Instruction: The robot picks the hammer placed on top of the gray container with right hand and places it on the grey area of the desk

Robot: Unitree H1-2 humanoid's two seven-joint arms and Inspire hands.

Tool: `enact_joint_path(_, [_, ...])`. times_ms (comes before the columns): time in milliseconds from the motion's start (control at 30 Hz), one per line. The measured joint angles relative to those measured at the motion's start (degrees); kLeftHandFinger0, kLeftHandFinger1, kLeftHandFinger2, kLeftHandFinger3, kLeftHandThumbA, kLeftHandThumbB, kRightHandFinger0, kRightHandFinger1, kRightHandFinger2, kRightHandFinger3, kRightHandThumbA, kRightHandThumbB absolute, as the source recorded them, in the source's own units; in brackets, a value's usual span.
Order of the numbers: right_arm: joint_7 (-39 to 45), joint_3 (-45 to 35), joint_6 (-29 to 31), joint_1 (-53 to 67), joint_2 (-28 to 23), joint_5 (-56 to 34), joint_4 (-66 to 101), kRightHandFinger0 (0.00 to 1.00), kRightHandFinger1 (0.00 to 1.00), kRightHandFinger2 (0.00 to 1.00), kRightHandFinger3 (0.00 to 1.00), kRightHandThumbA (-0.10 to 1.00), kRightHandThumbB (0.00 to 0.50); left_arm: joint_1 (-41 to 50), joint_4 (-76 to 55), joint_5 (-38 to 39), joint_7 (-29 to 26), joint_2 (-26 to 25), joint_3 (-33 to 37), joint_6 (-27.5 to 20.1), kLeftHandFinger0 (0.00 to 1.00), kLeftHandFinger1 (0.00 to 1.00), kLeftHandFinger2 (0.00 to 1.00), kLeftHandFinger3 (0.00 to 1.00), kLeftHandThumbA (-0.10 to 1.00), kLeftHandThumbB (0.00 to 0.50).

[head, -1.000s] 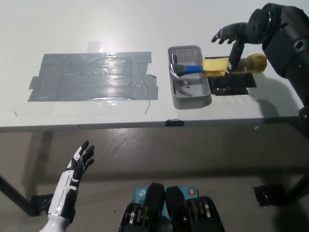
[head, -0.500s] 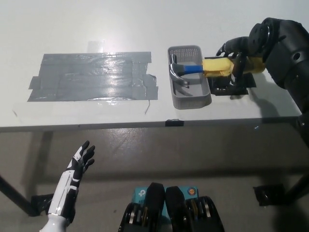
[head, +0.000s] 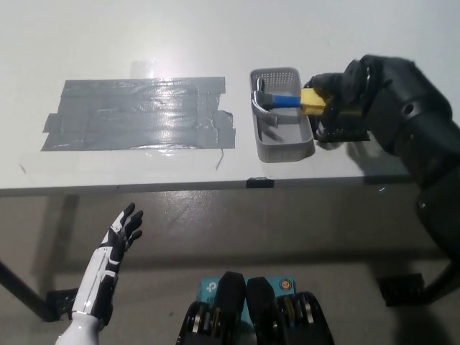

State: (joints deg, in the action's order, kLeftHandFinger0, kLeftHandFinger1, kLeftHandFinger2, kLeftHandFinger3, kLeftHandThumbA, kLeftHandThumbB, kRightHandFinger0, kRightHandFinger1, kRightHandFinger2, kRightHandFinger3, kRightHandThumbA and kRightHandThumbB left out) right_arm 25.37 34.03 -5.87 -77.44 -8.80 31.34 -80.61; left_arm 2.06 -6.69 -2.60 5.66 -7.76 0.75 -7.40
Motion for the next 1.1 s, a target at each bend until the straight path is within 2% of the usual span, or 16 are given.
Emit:
enact_joint_path(33, [-1.06, -0.01, -0.17, 0.27, 0.25, 0.13, -0.09, 0.65, 0.77, 0.87, 1.00, 0.14, 0.207, -0.04, -0.09, 0.00, 0.00, -0.07, 0.01, 0.08, 1.00, 1.00, 1.00, 1.00, 1.00, 0.065])
enact_joint_path(67, [-1.96, 0.01, -0.26, 0.55, 0.38, 0.29, -0.11, 0.24, 0.35, 0.48, 0.99, -0.07, 0.175, -0.07, -0.17, 0.00, 0.00, -0.09, 0.01, 0.15, 1.00, 1.00, 1.00, 1.00, 1.00, 0.082])
enact_joint_path(133, [-4.79, 0.46, -0.35, 1.45, 0.57, 0.78, -0.10, 0.00, 0.02, 0.17, 1.00, -0.10, 0.185, -0.12, -0.20, 0.00, -0.01, -0.08, 0.01, 0.28, 1.00, 1.00, 1.00, 1.00, 1.00, 0.082])
enact_joint_path(233, [-8.56, 1.94, -0.46, 2.48, 0.64, 1.71, -0.10, 0.00, 0.00, 0.13, 1.00, -0.10, 0.207, -0.17, -0.20, 0.01, 0.00, -0.13, 0.00, 0.51, 1.00, 1.00, 1.00, 1.00, 1.00, 0.075])
enact_joint_path(300, [-10.90, 2.55, -0.52, 3.00, 0.64, 2.16, -0.10, 0.07, 0.10, 0.23, 0.77, -0.10, 0.270, -0.34, -0.21, 0.01, 0.00, -0.25, -0.02, 0.73, 1.00, 1.00, 1.00, 1.00, 1.00, 0.066])
enact_joint_path(333, [-12.11, 2.81, -0.52, 3.33, 0.62, 2.44, -0.10, 0.04, 0.09, 0.27, 0.79, -0.10, 0.264, -0.46, -0.21, 0.02, 0.00, -0.35, -0.02, 0.85, 1.00, 1.00, 1.00, 1.00, 1.00, 0.063])
enact_joint_path(400, [-14.35, 3.40, -0.51, 3.78, 0.58, 3.03, -0.11, 0.00, 0.00, 0.16, 0.76, -0.10, 0.256, -0.62, -0.25, 0.02, 0.01, -0.51, -0.01, 1.02, 1.00, 1.00, 1.00, 1.00, 1.00, 0.061])
enact_joint_path(600, [-20.00, 4.23, 0.17, 4.22, 0.20, 3.99, -0.09, 0.21, 0.27, 0.39, 0.71, -0.10, 0.218, -0.70, -0.40, 0.07, 0.03, -0.75, 0.02, 1.12, 1.00, 1.00, 1.00, 1.00, 1.00, 0.061])
enact_joint_path(633, [-21.04, 4.23, 0.35, 4.26, 0.14, 4.14, -0.09, 0.48, 0.53, 0.63, 0.71, -0.10, 0.229, -0.71, -0.49, 0.07, 0.04, -0.80, 0.04, 1.13, 1.00, 1.00, 1.00, 1.00, 1.00, 0.067])
enact_joint_path(667, [-21.97, 4.18, 0.53, 4.35, 0.10, 4.24, -0.09, 0.49, 0.52, 0.62, 0.70, -0.10, 0.243, -0.75, -0.51, 0.07, 0.04, -0.84, 0.04, 1.15, 1.00, 1.00, 1.00, 1.00, 1.00, 0.067])
enact_joint_path(700, [-22.59, 4.14, 0.64, 4.43, 0.06, 4.26, -0.09, 0.36, 0.37, 0.47, 0.64, -0.10, 0.287, -0.78, -0.51, 0.07, 0.04, -0.86, 0.07, 1.18, 1.00, 1.00, 1.00, 1.00, 1.00, 0.061])
enact_joint_path(767, [-23.82, 3.90, 0.99, 4.60, -0.01, 4.26, -0.08, 0.06, 0.10, 0.27, 0.58, -0.10, 0.253, -0.83, -0.52, 0.07, 0.04, -0.88, 0.11, 1.24, 1.00, 1.00, 1.00, 1.00, 1.00, 0.066])
enact_joint_path(833, [-25.17, 3.34, 1.62, 4.82, -0.12, 4.24, -0.08, 0.00, 0.00, 0.19, 0.55, -0.10, 0.251, -0.86, -0.59, 0.07, 0.16, -0.92, 0.22, 1.31, 1.00, 1.00, 1.00, 1.00, 1.00, 0.071])
enact_joint_path(900, [-26.50, 2.05, 2.47, 4.85, -0.23, 4.13, 0.07, 0.05, 0.10, 0.27, 0.46, -0.10, 0.266, -0.95, -0.63, 0.07, 0.33, -1.08, 0.34, 1.37, 1.00, 1.00, 1.00, 1.00, 1.00, 0.060])
enact_joint_path(1033, [-27.96, -0.40, 3.84, 4.67, -0.54, 3.93, 1.24, 0.00, 0.03, 0.23, 0.38, -0.10, 0.203, -1.73, -0.62, 0.08, 0.36, -1.37, 0.52, 1.40, 1.00, 1.00, 1.00, 1.00, 1.00, 0.052])
enact_joint_path(1100, [-28.33, -1.24, 4.10, 4.33, -0.55, 3.93, 2.40, 0.00, 0.11, 0.43, 0.23, -0.10, 0.200, -2.03, -0.62, 0.11, 0.38, -1.42, 0.59, 1.40, 1.00, 1.00, 1.00, 1.00, 1.00, 0.035])
